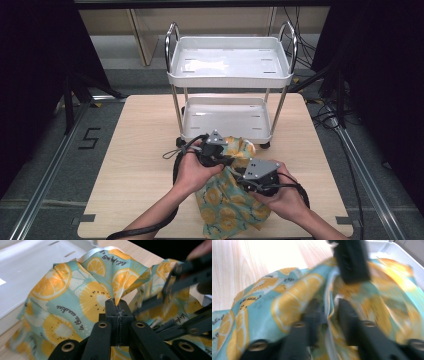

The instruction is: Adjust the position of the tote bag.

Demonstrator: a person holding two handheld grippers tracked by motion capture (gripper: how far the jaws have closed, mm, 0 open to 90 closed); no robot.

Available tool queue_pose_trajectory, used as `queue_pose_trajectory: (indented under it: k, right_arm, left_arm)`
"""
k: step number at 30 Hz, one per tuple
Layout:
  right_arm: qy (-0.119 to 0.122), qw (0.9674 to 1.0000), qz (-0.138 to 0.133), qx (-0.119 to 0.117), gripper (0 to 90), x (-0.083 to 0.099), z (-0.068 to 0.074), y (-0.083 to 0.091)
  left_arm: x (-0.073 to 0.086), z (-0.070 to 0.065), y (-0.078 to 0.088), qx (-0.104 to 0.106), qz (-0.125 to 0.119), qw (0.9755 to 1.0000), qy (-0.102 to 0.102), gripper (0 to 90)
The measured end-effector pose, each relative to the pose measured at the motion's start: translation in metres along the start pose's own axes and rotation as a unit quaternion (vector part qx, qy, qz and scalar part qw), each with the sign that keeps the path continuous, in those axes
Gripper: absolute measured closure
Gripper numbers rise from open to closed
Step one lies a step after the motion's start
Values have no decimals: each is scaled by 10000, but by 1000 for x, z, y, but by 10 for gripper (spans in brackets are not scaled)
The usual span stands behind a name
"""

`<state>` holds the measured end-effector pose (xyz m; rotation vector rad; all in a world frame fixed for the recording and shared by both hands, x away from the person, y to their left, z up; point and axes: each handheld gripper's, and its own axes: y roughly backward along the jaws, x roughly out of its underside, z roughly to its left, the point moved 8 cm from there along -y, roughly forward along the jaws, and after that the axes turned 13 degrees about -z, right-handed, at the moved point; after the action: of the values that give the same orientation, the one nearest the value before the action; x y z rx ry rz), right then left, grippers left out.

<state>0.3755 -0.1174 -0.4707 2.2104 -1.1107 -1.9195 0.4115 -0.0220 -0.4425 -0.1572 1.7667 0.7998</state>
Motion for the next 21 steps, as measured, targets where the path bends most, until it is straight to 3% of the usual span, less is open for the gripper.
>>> queue_pose_trajectory:
  k: [5, 7, 10, 11, 13, 14, 16, 17, 21]
  right_arm:
    - [-498, 9983, -308, -6, 446, -11, -5, 19]
    - [-676, 9973, -273, -41, 395, -11, -8, 29]
    - [-717, 9971, -265, 35, 362, -6, -12, 44]
    - [-748, 9969, -253, 54, 353, -5, -12, 47]
    - [-757, 9966, -258, 173, 335, -1, -17, 56]
    - [-800, 9962, -224, 241, 327, 1, -20, 61]
    - [-863, 9951, -196, 431, 301, 6, -28, 68]
    - [-884, 9945, -220, 512, 295, 8, -33, 71]
    - [-1330, 9878, -149, 791, 235, 20, -44, 78]
  left_arm:
    - [6, 10, 12, -252, -339, 9988, 236, 892]
    - [8, 13, 14, -362, -460, 9977, 339, 891]
    - [11, 15, 15, -438, -531, 9966, 451, 892]
    - [12, 14, 15, -505, -549, 9955, 591, 892]
    - [13, 16, 16, -551, -613, 9955, 463, 892]
    - [13, 16, 17, -582, -635, 9948, 544, 892]
    - [13, 17, 18, -624, -701, 9944, 483, 892]
    - [14, 18, 20, -561, -657, 9954, 416, 891]
    - [15, 18, 23, -599, -682, 9952, 368, 890]
